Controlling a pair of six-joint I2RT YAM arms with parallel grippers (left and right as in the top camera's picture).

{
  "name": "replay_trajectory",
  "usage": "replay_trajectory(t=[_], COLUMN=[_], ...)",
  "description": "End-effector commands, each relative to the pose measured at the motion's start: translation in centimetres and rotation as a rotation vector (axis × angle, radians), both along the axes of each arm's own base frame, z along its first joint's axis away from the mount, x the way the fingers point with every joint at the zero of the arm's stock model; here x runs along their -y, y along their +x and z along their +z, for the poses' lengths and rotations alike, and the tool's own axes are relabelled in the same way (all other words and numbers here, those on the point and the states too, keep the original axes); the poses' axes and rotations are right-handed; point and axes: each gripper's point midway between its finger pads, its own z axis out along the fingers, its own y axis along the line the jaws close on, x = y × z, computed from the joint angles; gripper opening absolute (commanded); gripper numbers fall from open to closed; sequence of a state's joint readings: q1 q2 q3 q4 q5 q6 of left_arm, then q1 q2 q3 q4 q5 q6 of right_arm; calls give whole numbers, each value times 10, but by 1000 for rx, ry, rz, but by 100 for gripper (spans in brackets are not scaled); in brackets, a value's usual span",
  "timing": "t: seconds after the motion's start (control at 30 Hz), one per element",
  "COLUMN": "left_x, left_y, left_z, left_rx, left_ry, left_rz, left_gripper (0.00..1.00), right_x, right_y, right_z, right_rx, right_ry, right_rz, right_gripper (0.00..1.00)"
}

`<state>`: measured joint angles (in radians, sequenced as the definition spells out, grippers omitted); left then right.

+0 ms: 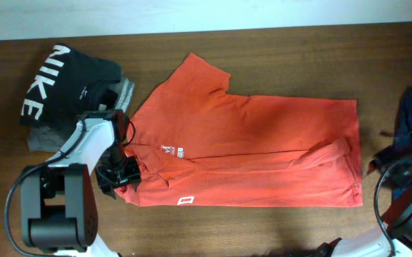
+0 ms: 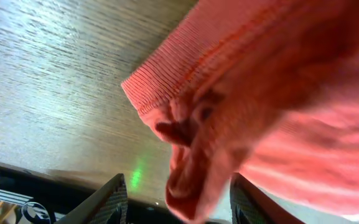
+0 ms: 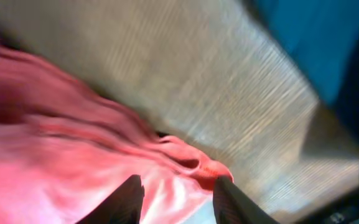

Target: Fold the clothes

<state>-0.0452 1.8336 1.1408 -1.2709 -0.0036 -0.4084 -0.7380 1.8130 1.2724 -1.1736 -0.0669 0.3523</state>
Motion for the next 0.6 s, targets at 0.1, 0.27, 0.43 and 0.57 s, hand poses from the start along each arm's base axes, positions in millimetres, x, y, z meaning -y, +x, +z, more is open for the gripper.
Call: replay_trajectory(t=[0.1,0.27,0.43,0.57], left_x=[14,32,56,58], left_y=[51,105,154,167], left_z=[51,90,131,146], left_rx=[234,451,674,735], left_ry=[-96,-207,-344,-346], left_rz=[-36,-132,-206,-216], left_gripper=[54,54,67,70], right_x=[9,-29,-63,-74], right_y=[19,44,58,67], right_z=[34,26,-3,-16], right_rx=[55,184,198,215], right_ry=[-49,80,83,55], right_rz=[91,260,383,409], right_gripper=[44,49,49,49])
